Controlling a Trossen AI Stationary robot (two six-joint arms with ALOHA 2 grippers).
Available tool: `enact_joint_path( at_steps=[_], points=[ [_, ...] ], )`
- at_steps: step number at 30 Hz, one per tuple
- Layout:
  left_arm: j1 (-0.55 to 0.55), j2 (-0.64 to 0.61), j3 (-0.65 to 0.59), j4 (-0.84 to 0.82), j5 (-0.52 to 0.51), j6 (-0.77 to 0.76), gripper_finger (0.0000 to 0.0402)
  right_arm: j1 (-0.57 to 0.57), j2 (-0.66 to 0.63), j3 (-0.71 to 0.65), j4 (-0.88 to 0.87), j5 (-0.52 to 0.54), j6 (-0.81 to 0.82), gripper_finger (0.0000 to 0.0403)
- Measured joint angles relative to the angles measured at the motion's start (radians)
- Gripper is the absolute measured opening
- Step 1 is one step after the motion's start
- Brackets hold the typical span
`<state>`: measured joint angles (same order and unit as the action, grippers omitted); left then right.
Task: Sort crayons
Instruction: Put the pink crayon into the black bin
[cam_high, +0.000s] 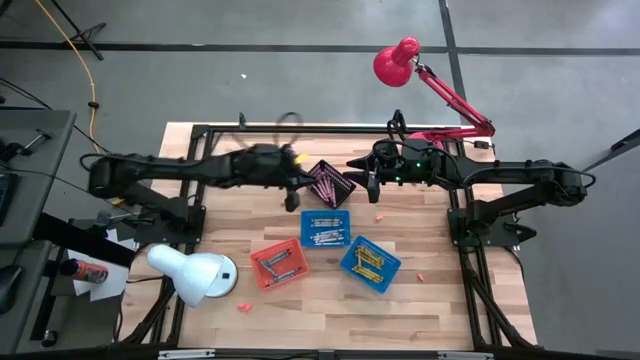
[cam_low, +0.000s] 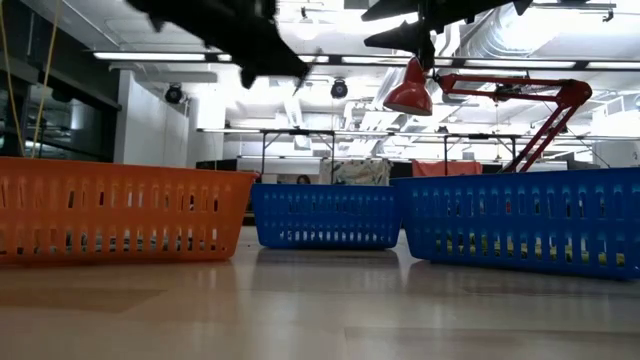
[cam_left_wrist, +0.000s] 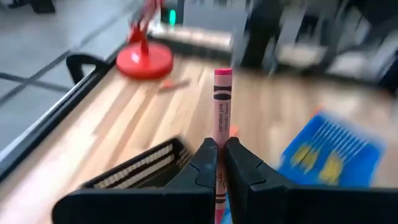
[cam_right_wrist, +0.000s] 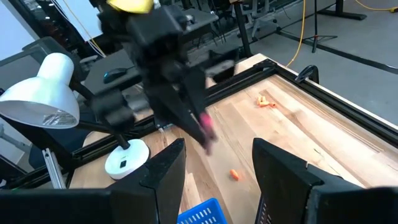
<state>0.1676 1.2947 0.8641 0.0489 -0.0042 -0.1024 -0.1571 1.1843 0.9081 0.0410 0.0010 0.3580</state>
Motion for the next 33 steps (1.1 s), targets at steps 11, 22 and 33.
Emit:
enact_joint_path(
  at_steps=[11, 22, 33],
  points=[
    [0.061, 0.365, 0.304, -0.268, -0.035, 0.645, 0.0000, 0.000, 0.000, 0.000, 0.006, 0.000, 0.000, 0.0181],
    [0.068, 0.531, 0.321, -0.266, -0.053, 0.821, 0.0012, 0.000, 0.000, 0.000, 0.007, 0.051, 0.008, 0.0181],
    [0.068, 0.540, 0.321, -0.273, -0.061, 0.814, 0.0037, 0.000, 0.000, 0.000, 0.005, 0.052, 0.008, 0.0181]
  ],
)
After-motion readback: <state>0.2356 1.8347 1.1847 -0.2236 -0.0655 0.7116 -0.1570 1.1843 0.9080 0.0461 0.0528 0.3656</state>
